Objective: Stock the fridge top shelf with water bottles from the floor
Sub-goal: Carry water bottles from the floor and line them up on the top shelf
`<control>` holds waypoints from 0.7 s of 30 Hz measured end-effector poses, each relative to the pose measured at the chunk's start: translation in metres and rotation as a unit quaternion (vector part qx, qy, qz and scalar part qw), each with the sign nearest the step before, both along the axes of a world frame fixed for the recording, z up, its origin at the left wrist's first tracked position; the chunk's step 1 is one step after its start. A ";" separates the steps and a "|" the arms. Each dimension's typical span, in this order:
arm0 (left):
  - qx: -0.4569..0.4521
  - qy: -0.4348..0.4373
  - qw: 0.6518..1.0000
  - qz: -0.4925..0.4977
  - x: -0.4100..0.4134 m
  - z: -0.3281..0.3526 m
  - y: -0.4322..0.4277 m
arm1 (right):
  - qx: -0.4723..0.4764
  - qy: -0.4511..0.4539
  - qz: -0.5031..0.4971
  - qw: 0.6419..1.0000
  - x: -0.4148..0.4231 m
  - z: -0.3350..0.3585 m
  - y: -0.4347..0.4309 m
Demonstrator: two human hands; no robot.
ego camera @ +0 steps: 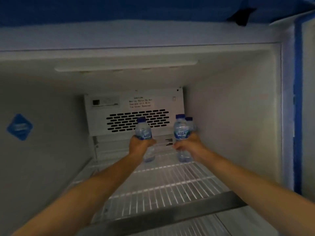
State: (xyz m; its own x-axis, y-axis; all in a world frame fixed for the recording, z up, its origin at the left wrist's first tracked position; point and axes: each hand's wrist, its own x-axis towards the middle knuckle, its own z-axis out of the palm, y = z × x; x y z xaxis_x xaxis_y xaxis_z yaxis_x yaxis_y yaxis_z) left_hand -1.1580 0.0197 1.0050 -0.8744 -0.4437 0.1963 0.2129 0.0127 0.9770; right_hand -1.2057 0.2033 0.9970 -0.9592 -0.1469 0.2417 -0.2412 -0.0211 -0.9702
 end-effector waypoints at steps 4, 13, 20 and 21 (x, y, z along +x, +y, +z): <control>-0.044 0.012 0.999 -0.023 -0.039 -0.009 0.002 | 0.025 0.016 -0.014 0.999 -0.010 -0.002 -0.001; -0.049 0.013 0.994 -0.094 -0.101 -0.023 0.039 | -0.049 -0.017 -0.084 0.995 -0.013 -0.014 0.024; -0.071 0.009 0.987 -0.143 -0.118 -0.025 0.062 | -0.021 -0.009 -0.006 1.000 -0.020 -0.014 0.037; -0.071 0.007 0.987 -0.146 -0.119 -0.025 0.064 | -0.019 -0.007 0.004 1.000 -0.021 -0.015 0.038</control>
State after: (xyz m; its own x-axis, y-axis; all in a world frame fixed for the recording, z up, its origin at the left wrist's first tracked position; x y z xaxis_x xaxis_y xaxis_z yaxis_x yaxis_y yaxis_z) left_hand -1.2769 0.0835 0.9797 -0.9576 -0.1404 0.2516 0.2415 0.0856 0.9666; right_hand -1.2265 0.2416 0.9825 -0.9613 -0.1451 0.2344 -0.2280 -0.0592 -0.9719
